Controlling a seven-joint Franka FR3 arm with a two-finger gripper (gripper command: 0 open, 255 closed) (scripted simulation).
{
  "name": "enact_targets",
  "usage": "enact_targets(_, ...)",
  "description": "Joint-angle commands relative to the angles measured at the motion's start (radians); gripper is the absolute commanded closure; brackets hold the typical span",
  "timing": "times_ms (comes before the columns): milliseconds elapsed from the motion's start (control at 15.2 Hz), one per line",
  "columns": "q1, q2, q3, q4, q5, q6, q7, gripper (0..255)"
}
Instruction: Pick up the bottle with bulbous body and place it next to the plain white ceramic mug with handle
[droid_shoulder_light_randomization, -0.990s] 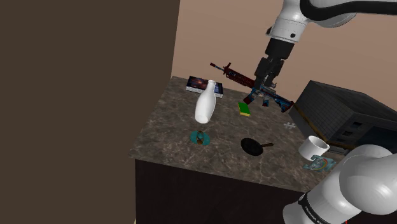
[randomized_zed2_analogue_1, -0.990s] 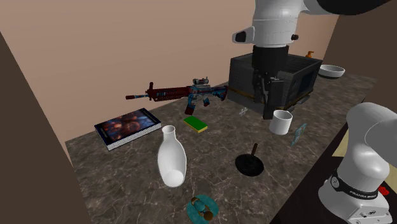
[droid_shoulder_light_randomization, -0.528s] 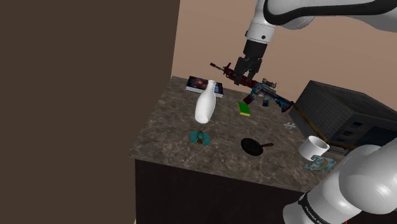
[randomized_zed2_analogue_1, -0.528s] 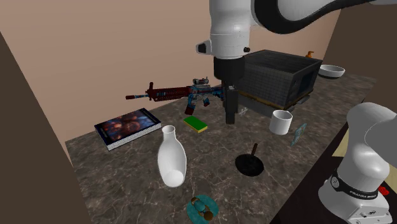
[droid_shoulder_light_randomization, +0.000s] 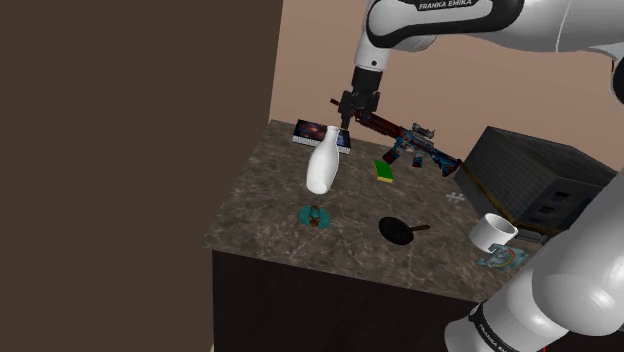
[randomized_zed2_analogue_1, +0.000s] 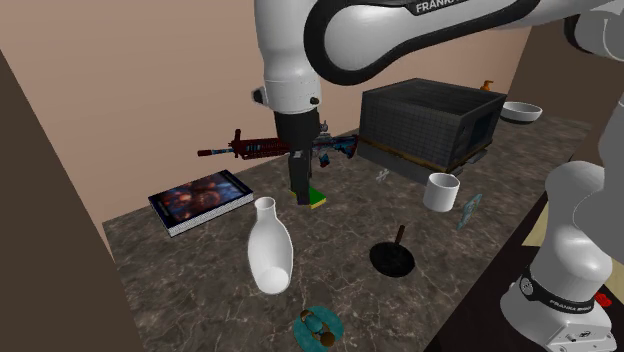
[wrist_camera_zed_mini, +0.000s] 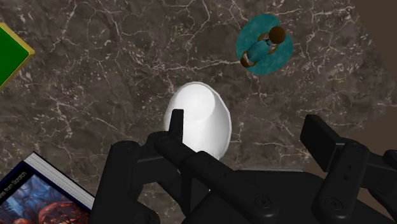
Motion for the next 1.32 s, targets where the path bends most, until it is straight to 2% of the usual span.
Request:
enact_targets(0, 0.000, 0.087, -0.001, 0.088, -0.011, -0.006, 0.002, 0)
enact_targets(462, 0.002, 0.398, -0.010, 0.463, -0.041, -0.086, 0.002, 0)
enact_targets(924, 0.000, 0.388, -0.011, 0.353, -0.041, 0.013, 0.003, 0)
enact_targets(1254, 0.000, 0.388, -0.011, 0.345, -0.041, 0.021, 0.003, 0)
